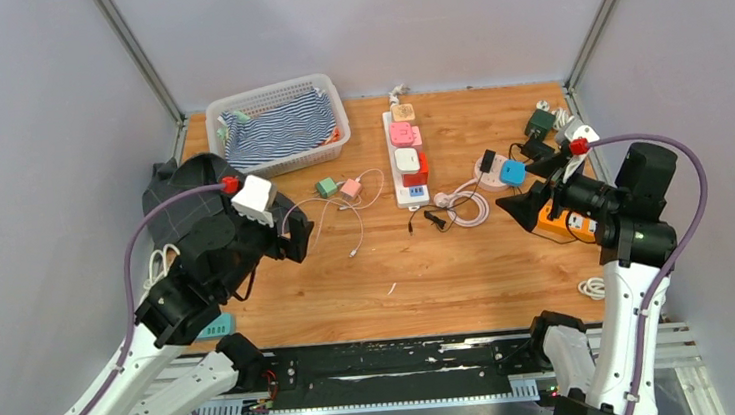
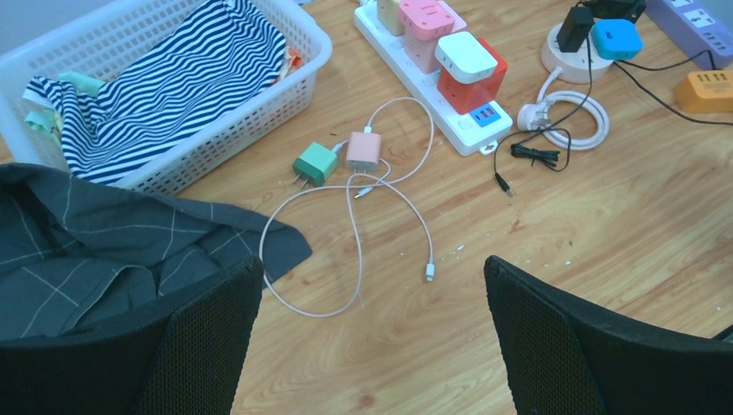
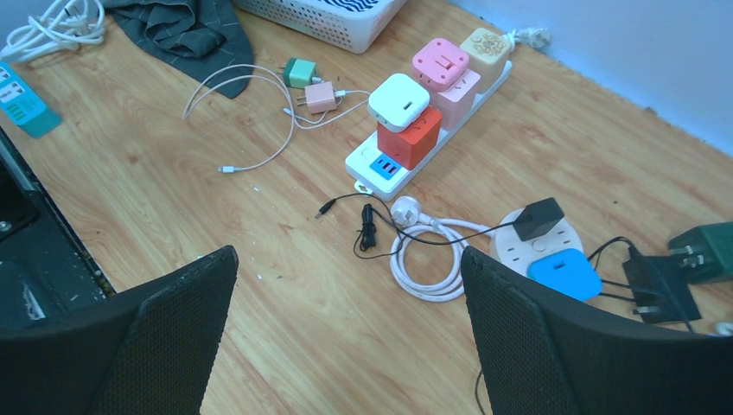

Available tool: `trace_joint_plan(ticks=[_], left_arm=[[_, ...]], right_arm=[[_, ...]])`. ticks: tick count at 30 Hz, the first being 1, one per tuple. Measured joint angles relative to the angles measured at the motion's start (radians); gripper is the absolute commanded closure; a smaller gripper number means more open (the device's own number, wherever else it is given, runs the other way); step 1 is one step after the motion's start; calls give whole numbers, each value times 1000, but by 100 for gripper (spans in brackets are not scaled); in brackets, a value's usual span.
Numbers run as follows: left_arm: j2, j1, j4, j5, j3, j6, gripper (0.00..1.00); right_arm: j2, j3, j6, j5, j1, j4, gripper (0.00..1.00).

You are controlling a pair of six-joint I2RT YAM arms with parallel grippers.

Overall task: Pull the plug off the socket
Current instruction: Reset both arms

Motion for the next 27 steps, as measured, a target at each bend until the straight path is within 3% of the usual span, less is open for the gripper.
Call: trace_joint_plan(ticks=[9,27], left_arm=[[11,14,21,2,-42,6,0],[-3,67,51,64,-76,6,0]], right_arm=[[-12,-32,103,0,-2,52,0],[-8,-39,162,21,-8,86,0]])
